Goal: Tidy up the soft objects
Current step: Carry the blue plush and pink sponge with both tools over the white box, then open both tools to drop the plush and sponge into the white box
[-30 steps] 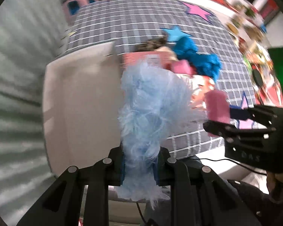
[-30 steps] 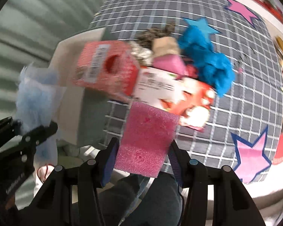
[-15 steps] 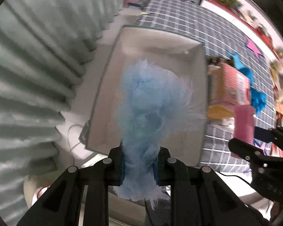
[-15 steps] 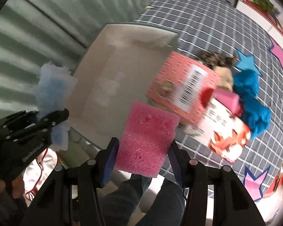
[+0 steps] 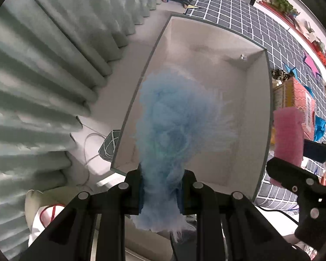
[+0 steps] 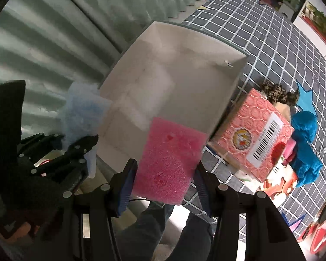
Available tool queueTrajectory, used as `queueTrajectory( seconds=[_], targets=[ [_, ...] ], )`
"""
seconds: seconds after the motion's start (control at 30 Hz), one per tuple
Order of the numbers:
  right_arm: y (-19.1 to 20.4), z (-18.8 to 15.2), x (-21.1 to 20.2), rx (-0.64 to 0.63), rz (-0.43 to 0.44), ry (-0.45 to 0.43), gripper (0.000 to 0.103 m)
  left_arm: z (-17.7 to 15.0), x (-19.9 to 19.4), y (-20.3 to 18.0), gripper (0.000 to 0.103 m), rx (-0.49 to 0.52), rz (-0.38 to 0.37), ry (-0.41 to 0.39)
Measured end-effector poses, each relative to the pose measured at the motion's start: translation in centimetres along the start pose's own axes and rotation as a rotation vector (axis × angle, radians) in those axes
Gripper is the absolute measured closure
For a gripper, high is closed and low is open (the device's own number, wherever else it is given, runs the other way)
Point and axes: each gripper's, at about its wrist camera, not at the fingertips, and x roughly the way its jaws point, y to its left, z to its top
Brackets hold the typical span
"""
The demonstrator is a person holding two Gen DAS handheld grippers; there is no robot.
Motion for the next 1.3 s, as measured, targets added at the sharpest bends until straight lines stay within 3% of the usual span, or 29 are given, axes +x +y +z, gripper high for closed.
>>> queueTrajectory(
  seconds=[1.1, 1.23, 1.3],
  targets=[
    [0.2, 0.3, 2.1, -0.018, 0.007, 0.044, 0.050, 0.6, 1.5, -1.0, 0.078, -0.014, 0.001, 0.029],
    [0.2, 0.3, 2.5, -0.017, 0.009, 0.048, 0.050, 0.7, 1.7, -0.9, 0.076, -0.016, -0.012, 0.026],
    [0.1, 0.2, 2.5, -0.013, 0.017, 0.050, 0.049, 0.8, 1.7, -0.9, 0.070, -0.019, -0.013, 0.018]
  ],
)
